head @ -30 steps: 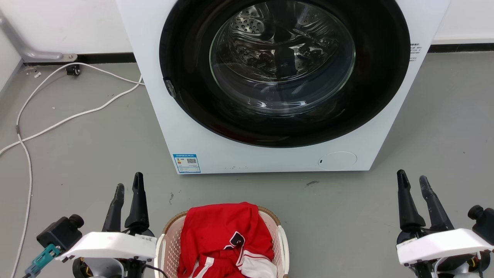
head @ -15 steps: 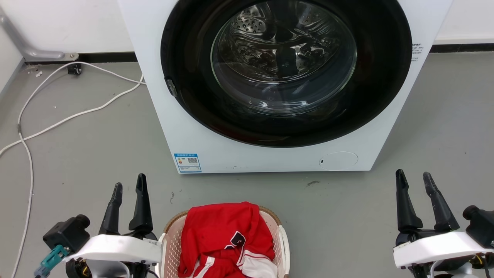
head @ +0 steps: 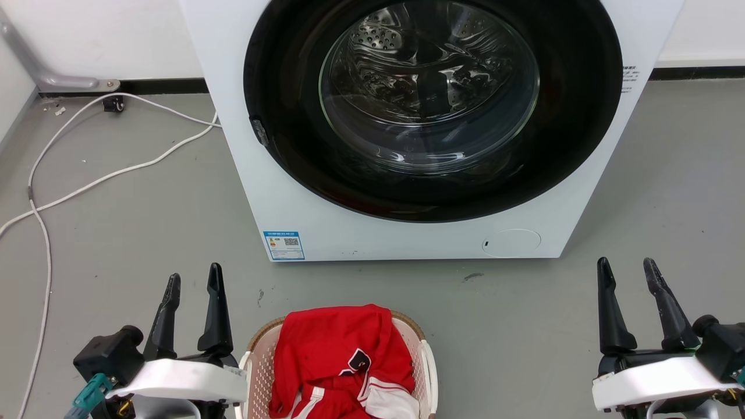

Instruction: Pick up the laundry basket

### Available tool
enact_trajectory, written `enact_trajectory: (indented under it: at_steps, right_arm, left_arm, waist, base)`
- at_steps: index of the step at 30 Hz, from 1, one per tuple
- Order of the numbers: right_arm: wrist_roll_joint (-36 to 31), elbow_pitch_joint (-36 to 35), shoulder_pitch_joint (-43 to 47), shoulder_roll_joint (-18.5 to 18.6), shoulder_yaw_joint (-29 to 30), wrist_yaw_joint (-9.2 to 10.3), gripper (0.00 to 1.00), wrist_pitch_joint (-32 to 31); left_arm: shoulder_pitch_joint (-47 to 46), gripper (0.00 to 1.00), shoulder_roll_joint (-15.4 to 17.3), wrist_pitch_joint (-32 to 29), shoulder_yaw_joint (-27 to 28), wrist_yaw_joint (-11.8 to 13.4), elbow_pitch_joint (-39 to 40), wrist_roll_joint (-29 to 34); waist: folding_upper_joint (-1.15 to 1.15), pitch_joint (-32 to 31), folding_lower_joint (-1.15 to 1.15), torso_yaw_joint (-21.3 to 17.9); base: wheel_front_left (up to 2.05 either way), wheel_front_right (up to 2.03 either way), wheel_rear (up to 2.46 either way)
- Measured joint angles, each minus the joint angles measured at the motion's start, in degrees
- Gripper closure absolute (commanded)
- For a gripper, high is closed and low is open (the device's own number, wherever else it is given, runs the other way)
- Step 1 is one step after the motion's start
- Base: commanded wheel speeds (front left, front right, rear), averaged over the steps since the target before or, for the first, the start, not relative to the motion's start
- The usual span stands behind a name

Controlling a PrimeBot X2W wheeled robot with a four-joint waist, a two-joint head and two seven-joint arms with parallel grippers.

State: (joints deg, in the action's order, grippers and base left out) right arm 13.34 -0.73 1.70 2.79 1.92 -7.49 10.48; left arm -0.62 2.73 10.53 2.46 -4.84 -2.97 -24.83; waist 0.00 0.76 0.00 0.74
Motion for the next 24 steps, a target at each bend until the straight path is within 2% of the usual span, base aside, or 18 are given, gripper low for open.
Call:
enact_trajectory:
  at_steps: [24]
  right_arm:
    - [-9.42, -1.27, 1.38, 0.01, -0.48, -0.01, 0.00, 2.89]
  left_arm:
    - [1.31, 0.00, 0.04, 2.82, -0.37, 0.08, 0.75, 10.98]
  waist:
    - [0.00, -0.08, 0.00, 0.03]
  base:
    - [0.00, 0.00, 0.00]
